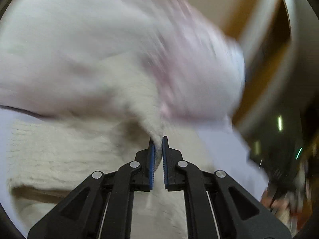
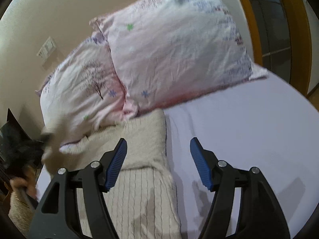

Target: Fold small clothes

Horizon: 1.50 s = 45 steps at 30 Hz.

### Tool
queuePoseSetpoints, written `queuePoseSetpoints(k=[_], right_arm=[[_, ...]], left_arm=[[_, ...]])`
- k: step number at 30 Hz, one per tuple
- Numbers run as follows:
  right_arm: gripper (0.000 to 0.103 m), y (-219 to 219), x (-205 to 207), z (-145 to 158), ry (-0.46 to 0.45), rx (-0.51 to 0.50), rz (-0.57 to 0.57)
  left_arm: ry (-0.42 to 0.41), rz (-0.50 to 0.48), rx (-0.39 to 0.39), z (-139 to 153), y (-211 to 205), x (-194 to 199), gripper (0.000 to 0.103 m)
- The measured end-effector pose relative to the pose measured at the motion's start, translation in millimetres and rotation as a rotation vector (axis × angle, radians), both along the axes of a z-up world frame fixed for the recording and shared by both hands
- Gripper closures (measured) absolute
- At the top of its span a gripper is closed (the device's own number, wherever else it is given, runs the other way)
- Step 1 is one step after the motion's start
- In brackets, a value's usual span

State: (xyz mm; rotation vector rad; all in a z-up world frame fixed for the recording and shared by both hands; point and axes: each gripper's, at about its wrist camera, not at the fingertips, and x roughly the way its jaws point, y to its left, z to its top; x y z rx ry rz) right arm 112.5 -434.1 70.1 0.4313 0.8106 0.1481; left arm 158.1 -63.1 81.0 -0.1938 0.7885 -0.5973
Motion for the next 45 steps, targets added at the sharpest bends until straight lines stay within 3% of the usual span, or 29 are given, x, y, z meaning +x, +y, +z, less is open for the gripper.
queuePoseSetpoints(k=[2,3,7,8,9,10,11,12,15,18,22,25,28,30,32,33,34,37,40,42,45], right_arm=[[0.037,-3,-8,-2,0.018,0.007,0.018],[0.037,-6,-15,0,0.017,0.004,0.030],[0.028,-20,-51,6,0.012,0.029,0.110],[0.028,-24,-62,6,0.021,0.071,0.145],[0.027,-26,-72,4,0.033,0.116,0.179],[0.027,-29,-87,2,0.050,0.174,0.223],[0.027,-30,-101,-1,0.066,0.223,0.265],[0.027,-30,-114,-4,0.082,0.261,0.304],[0.027,-30,-153,-14,0.132,0.317,0.373],[0.029,-35,-180,-28,0.193,0.334,0.326],[0.056,-29,-183,-50,0.299,0.383,0.314],[0.059,-11,-185,-63,0.408,0.346,0.338],[0.062,-11,-184,-72,0.406,0.461,0.329],[0.066,-9,-181,-80,0.435,0.508,0.345],[0.098,-4,-182,-91,0.486,0.544,0.364],[0.099,-4,-183,-91,0.487,0.578,0.377],[0.099,-3,-184,-89,0.474,0.578,0.383],[0.099,-3,-169,-57,0.365,0.584,0.413],[0.099,1,-126,0,0.196,0.491,0.425],[0.099,4,-90,32,0.075,0.463,0.417],[0.099,17,-13,65,-0.110,0.397,0.347]], left_arm=[[0.110,-0.071,0.023,-28,-28,1,0.097],[0.124,-0.077,0.012,-31,-27,-3,0.097],[0.073,-0.057,-0.046,-9,29,-44,0.094],[0.060,-0.043,-0.062,-1,50,-61,0.085],[0.048,-0.031,-0.069,4,65,-75,0.064],[0.023,-0.003,-0.073,10,91,-100,0.051],[0.008,0.025,-0.068,12,108,-116,0.029],[-0.011,0.071,-0.055,13,131,-140,0.019],[0.000,0.145,-0.055,5,178,-195,0.019],[0.082,0.213,-0.119,-24,215,-240,0.019],[0.192,0.220,-0.221,-68,223,-255,0.026],[0.239,0.185,-0.255,-91,209,-254,0.030],[0.281,0.147,-0.293,-106,193,-246,0.037],[0.293,0.131,-0.301,-110,185,-240,0.048],[0.316,0.124,-0.281,-111,176,-236,0.054],[0.318,0.117,-0.276,-111,174,-237,0.079],[0.335,0.109,-0.289,-110,174,-238,0.087],[0.312,0.099,-0.335,-92,177,-239,0.092],[0.184,0.090,-0.310,-44,181,-222,0.093],[0.063,0.141,-0.239,-2,179,-185,0.095],[-0.097,0.326,-0.154,38,181,-114,0.096]])
